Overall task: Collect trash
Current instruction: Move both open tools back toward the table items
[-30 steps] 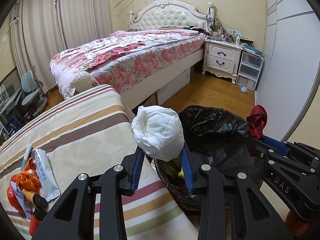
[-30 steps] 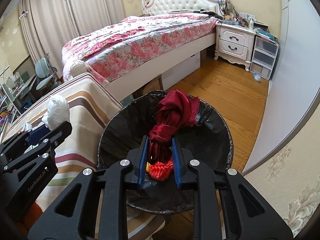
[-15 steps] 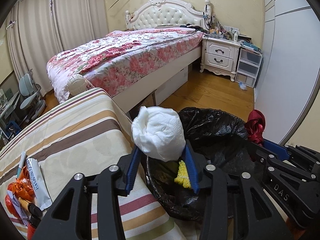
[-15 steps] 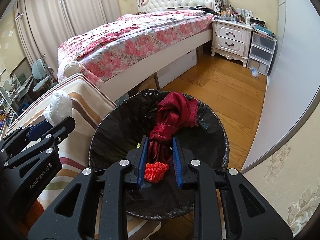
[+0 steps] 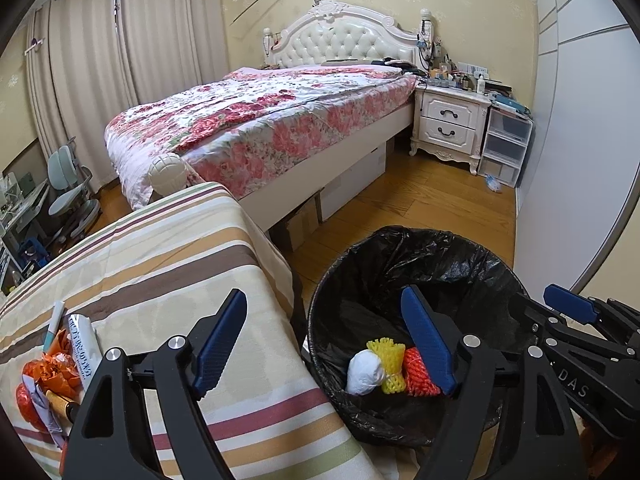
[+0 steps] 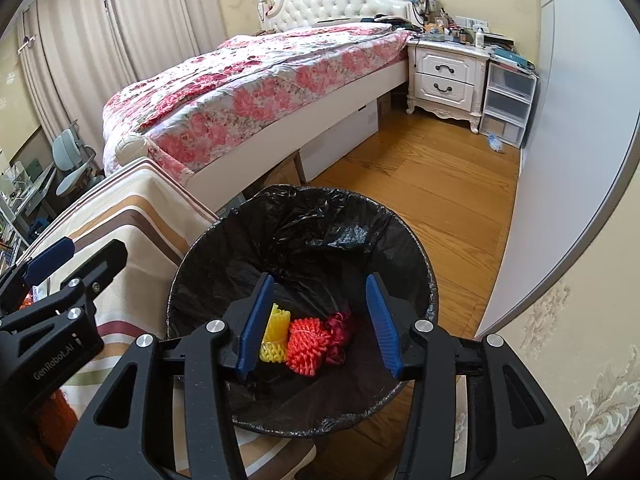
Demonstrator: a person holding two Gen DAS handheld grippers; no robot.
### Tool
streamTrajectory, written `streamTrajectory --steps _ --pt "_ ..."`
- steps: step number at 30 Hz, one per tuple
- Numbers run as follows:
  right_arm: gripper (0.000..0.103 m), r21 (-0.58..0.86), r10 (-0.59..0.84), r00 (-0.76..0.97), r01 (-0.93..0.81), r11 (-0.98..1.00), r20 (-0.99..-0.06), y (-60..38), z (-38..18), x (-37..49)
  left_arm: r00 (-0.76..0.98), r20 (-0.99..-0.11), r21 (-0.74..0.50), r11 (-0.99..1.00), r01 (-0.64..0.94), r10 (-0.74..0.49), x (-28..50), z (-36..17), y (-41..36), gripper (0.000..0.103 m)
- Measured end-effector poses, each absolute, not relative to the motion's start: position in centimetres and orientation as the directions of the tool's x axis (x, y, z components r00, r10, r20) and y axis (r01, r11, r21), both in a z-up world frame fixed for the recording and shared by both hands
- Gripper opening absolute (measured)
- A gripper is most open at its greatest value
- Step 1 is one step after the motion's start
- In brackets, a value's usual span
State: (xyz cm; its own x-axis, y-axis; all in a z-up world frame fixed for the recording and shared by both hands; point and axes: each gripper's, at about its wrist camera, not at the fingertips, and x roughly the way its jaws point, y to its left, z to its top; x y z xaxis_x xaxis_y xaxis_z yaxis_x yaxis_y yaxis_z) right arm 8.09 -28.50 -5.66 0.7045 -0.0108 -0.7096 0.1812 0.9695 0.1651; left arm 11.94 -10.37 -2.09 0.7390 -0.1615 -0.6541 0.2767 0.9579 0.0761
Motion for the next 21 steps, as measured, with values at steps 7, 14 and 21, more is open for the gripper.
streamTrajectory --steps 7,14,21 --pt "0.053 0.168 -0.003 0.708 0.172 0.971 -0.706 -27.4 -5.3 6.9 0.747 -0.649 0.083 0.964 0.254 -0.141 10.5 -1.4 -8.5 0.077" --pt "0.054 0.171 0.031 0.701 0.131 0.977 -0.712 -24.8 -5.3 5.5 0.745 -0.658 0.081 0.975 0.208 -0.104 8.6 -1.5 -5.0 0.077" --pt "0.055 0.166 0.083 0.689 0.056 0.984 -0.720 -20.5 -5.5 4.5 0.742 -0.669 0.099 0.985 0.142 -0.040 6.5 -2.0 -0.8 0.077"
